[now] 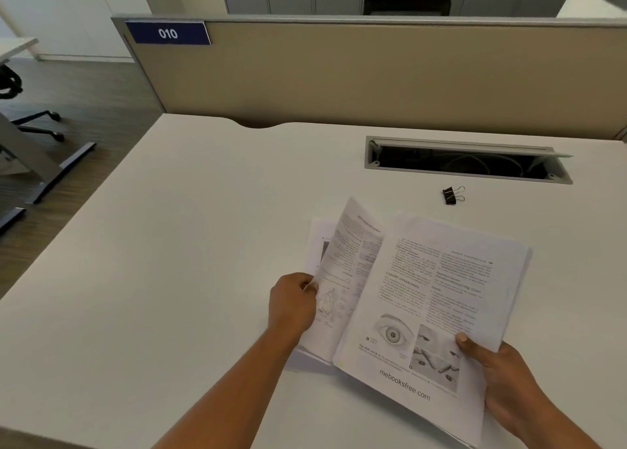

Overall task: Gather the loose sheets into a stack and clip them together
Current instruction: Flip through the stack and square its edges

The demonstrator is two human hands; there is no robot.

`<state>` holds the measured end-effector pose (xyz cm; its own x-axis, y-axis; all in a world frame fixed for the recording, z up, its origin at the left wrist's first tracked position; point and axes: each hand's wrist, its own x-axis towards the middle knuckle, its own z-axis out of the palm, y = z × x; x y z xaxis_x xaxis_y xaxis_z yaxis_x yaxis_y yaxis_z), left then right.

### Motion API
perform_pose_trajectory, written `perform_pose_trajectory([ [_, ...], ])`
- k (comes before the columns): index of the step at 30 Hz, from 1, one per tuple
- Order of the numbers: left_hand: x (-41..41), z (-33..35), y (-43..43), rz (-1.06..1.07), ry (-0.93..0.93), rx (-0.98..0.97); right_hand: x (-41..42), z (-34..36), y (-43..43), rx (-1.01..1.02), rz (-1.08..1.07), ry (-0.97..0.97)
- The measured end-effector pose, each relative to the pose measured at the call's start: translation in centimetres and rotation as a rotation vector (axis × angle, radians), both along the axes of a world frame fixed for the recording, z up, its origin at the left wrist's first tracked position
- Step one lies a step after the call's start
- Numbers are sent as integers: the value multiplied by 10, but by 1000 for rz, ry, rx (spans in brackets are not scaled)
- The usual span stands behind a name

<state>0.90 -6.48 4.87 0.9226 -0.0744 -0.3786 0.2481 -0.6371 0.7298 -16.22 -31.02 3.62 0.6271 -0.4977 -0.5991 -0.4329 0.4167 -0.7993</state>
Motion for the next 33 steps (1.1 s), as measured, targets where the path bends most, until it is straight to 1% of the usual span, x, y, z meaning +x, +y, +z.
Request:
perform_pose_trajectory([
  [6,2,15,23,185,-98,-85,-6,9,-13,-48,-36,-30],
  [10,0,29,36,309,-93,-242,-15,14,-29,-51,-105,-31],
  [14,-1,44,46,417,-95,-424,-25,14,-46,-84,-129,12],
  [16,0,50,50,445,-89,-482,-28,12,-53,-102,-133,45],
  [19,-1,60,55,439,-67,-530,-24,30,-44,-99,-140,9],
  [22,-6,72,55,406,-59,-584,-14,34,-39,-112,-118,-41],
  [27,-19,89,40,267,-50,-617,0,33,-25,-166,5,-83],
  [29,-26,92,32,213,-48,-616,9,37,-14,-150,59,-121],
  [33,-35,89,16,134,-52,-546,26,52,7,-124,194,-205],
])
